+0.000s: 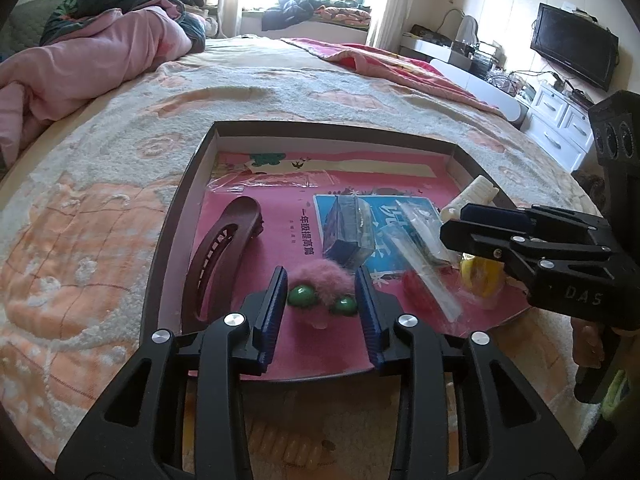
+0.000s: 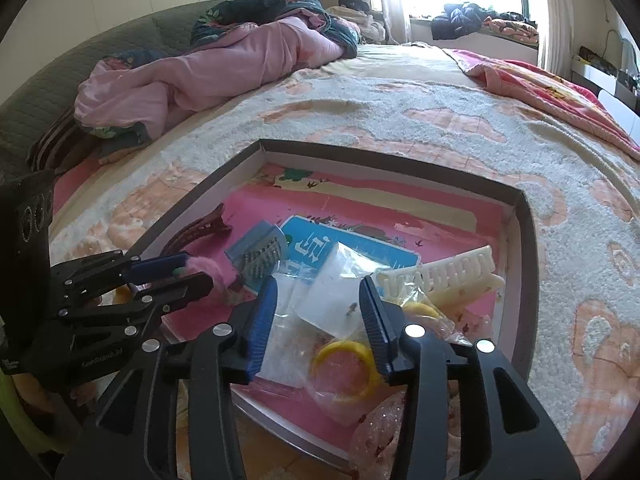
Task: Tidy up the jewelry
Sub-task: 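Open the left tool to drop the pompom clip while the right tool releases the earring card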
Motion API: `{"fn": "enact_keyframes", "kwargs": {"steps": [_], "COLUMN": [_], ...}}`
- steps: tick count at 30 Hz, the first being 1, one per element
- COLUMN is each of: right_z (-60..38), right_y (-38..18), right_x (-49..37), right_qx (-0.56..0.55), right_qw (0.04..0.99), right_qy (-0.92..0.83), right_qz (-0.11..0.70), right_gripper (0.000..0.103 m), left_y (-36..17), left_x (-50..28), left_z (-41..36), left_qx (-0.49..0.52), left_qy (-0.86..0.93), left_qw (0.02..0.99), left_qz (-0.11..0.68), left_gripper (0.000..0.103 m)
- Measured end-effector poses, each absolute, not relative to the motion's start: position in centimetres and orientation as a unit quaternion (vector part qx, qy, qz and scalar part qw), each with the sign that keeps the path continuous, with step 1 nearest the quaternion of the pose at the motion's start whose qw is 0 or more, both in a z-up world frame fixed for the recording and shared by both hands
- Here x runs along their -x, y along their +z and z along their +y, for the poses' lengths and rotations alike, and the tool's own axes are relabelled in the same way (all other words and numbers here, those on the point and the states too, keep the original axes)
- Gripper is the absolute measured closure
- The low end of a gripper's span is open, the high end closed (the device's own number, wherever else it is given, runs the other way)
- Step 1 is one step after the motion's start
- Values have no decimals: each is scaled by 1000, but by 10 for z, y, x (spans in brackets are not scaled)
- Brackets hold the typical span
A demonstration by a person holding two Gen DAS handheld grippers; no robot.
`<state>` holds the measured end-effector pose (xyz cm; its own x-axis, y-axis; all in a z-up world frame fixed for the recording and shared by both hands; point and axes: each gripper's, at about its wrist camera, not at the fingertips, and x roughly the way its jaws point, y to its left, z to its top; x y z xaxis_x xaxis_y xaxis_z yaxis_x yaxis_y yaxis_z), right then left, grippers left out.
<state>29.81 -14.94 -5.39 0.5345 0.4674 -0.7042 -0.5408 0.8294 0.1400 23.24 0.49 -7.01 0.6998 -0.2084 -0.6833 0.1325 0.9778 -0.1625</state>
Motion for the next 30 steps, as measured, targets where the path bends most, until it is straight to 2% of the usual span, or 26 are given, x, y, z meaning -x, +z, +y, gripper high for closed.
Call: {"fn": "enact_keyframes", "kwargs": {"steps": [6,17,25,28,30], "right_z": [-154,-163,-167,-167,-166], "right_y": [-45,-30,-21,-17,-15], "right_x": [-291,-278,-260,-252,-246], "right_qx": [49,48,52,53,53], "right_qw": [883,897,904,905,905], "right_qy": [283,270,268,271,273], "right_qz": [372,347,329,324,321], "right_gripper": [49,28,21,20,19], "left_y": [-68,-60,-48,-45,-43], "left_x": [-230,-220,-204,-199,-195], "left_z": [5,8,15,19,22], "left_qx": [53,54,51,50,50], "left_qy": [-91,-86,-75,-69,-63], "left_qw": [920,924,930,932,933], "left_qz": [378,369,356,351,349], "left_gripper": [65,41,28,19,18]}}
